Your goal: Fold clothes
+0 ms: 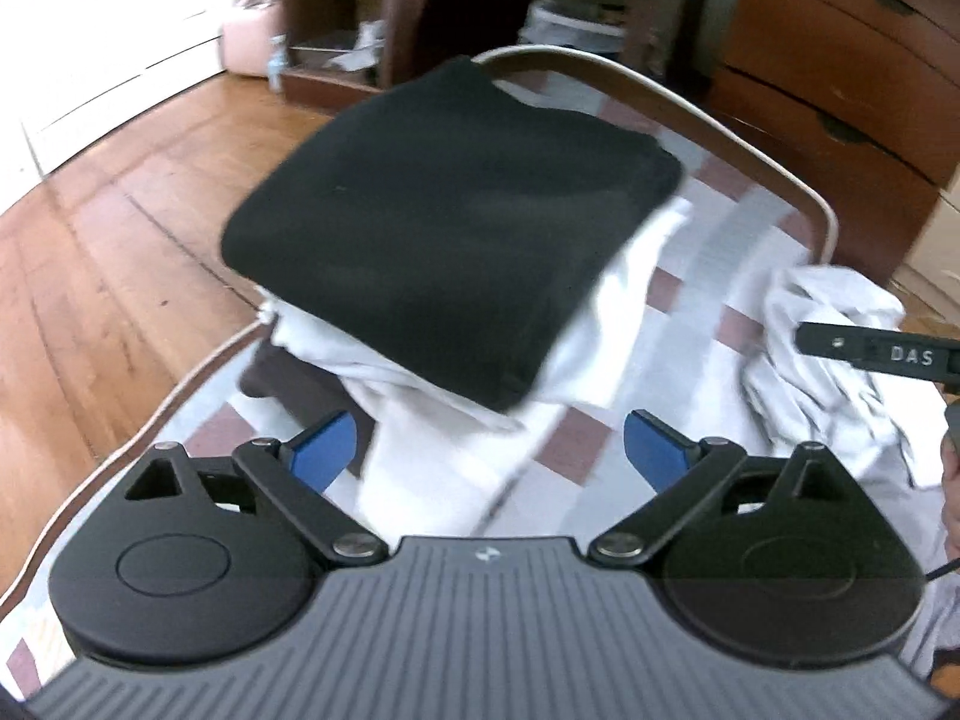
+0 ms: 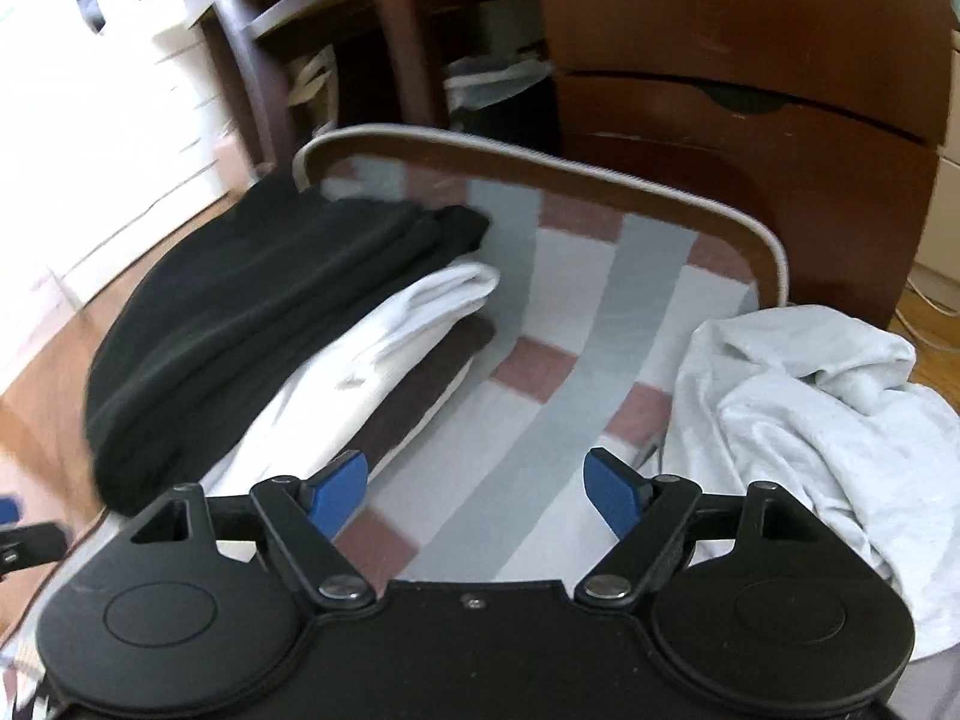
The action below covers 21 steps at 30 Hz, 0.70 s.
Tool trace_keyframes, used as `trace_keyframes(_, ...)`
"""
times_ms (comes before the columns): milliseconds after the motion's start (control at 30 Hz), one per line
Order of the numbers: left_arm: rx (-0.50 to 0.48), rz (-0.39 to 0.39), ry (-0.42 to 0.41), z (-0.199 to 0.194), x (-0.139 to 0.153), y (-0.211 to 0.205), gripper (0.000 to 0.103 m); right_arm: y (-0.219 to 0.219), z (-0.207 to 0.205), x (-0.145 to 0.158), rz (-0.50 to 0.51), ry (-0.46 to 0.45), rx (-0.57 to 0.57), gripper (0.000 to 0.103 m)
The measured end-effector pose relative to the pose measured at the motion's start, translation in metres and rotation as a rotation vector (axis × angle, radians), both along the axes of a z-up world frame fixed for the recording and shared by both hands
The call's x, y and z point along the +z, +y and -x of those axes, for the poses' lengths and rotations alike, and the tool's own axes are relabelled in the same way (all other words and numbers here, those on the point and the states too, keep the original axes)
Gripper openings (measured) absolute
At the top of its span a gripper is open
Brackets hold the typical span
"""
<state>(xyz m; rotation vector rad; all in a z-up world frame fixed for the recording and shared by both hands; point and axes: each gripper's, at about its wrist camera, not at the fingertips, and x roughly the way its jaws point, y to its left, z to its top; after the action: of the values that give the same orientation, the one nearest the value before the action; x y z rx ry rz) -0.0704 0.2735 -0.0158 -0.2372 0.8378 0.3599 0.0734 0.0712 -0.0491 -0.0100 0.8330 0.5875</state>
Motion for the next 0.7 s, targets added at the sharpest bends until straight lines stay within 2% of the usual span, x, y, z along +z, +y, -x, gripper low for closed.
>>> trace_keyframes(200,-0.101,-0.009,0.078,0.007,0.004,-0.038,0.103,-0.006,0.033,0.021,0.042,0.023,0.076,0.083)
trace_keyframes(333,-0.123,-0.021,0.11,0.015,0.012,-0.056,0.103,-0.016,0.05,0.034,0.058,0.035,0.103,0.091)
trace_keyframes(433,-0.133,-0.046,0.141,0.015,0.016,-0.065,0.103,-0.025,0.063,0.041,0.07,0.032,0.095,0.091)
trace_keyframes(533,-0.18,-0.064,0.136,0.019,0.018,-0.073,0.103,-0.032,0.067,0.044,0.074,0.053,0.09,0.091)
trace_keyframes(700,-0.153,-0.066,0.175,0.017,0.012,-0.075,0.103,-0.035,0.071,0.045,0.103,0.07,0.089,0.091)
